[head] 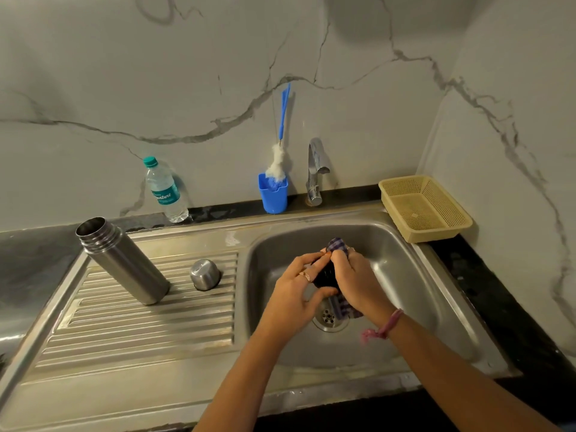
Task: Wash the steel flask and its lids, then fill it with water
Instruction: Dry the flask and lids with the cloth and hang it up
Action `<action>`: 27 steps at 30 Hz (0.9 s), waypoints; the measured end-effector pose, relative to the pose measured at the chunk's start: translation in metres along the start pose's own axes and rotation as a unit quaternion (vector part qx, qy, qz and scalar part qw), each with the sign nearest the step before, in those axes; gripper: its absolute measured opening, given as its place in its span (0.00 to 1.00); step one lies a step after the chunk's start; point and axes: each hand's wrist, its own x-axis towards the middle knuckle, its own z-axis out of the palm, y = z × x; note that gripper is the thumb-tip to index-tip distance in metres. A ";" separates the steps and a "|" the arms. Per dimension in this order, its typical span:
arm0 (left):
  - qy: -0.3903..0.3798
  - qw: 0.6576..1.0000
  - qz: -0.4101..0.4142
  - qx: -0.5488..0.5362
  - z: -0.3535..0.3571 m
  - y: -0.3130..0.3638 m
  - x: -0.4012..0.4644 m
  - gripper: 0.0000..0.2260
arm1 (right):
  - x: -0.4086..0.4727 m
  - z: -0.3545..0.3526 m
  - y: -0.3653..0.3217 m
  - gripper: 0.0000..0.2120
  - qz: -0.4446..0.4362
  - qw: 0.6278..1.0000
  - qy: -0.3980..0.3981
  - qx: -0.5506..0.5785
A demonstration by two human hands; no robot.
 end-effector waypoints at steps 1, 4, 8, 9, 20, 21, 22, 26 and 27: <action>-0.023 0.999 0.031 0.020 -0.002 -0.009 0.000 0.25 | 0.000 0.000 -0.001 0.17 0.014 1.000 -0.006 -0.002; -0.081 0.991 0.097 0.043 -0.013 -0.029 0.001 0.22 | -0.003 0.000 -0.002 0.19 0.078 0.996 -0.028 0.017; -0.109 0.985 0.135 -0.006 -0.020 -0.034 0.002 0.22 | -0.001 -0.001 -0.004 0.14 0.210 0.962 -0.065 0.160; -0.097 0.988 0.106 -0.049 -0.019 -0.034 0.000 0.23 | -0.001 -0.002 -0.004 0.13 0.236 0.945 -0.075 0.214; 0.185 0.631 -0.381 -0.650 -0.022 0.002 -0.016 0.18 | -0.019 0.003 0.003 0.12 0.224 0.900 0.030 0.374; 0.189 0.617 -0.395 -0.654 -0.022 0.005 -0.017 0.17 | -0.019 0.008 0.000 0.12 0.210 0.910 0.043 0.355; 0.186 0.611 -0.406 -0.654 -0.022 0.008 -0.017 0.17 | -0.020 0.014 -0.004 0.13 0.194 0.920 0.056 0.334; 0.160 0.640 -0.425 -0.620 -0.021 0.019 -0.017 0.19 | -0.027 0.048 -0.015 0.10 0.111 0.968 0.102 0.199; 0.159 0.652 -0.420 -0.611 -0.020 0.021 -0.017 0.19 | -0.029 0.056 -0.014 0.09 0.088 0.975 0.104 0.175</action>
